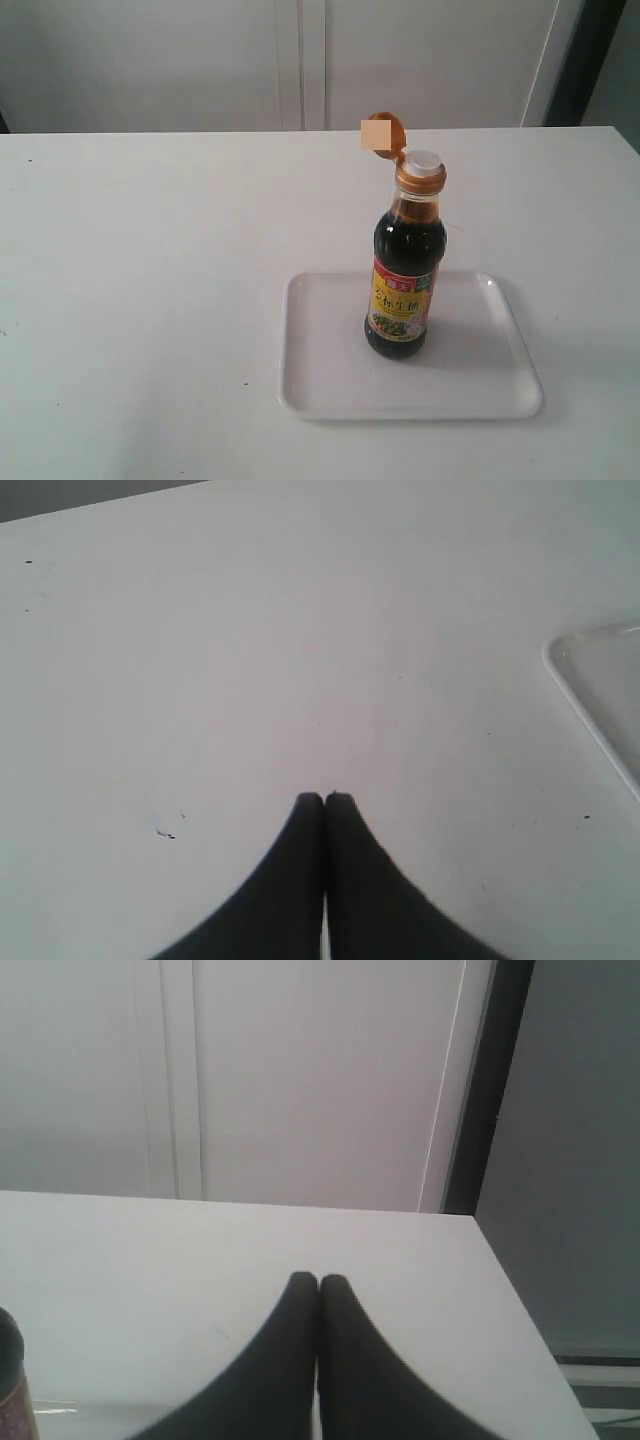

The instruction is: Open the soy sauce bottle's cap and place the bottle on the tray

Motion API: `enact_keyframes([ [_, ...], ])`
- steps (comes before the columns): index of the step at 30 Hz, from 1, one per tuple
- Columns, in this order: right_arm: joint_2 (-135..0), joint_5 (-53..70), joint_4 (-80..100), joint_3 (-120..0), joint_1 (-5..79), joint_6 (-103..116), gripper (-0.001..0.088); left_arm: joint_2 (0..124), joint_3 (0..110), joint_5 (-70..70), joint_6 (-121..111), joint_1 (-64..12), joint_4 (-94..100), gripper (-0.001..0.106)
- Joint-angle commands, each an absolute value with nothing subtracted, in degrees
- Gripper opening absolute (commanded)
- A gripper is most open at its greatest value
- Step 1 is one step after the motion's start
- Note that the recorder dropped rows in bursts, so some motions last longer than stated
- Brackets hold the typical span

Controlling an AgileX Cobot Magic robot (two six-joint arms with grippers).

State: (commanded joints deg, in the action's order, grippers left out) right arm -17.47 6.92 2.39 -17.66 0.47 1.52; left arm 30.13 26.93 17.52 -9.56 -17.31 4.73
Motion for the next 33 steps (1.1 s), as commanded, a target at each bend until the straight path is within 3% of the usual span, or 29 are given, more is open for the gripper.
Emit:
enact_keyframes([
  [10,-10.34,4.56,2.39,-15.48,0.47,1.28,0.0000,21.91,21.73,15.49,-10.54,-17.31,4.73,0.000],
  [33,-10.34,4.74,2.39,-15.48,0.47,1.65,0.0000,21.31,21.73,18.06,-9.63,-17.31,5.59,0.000],
])
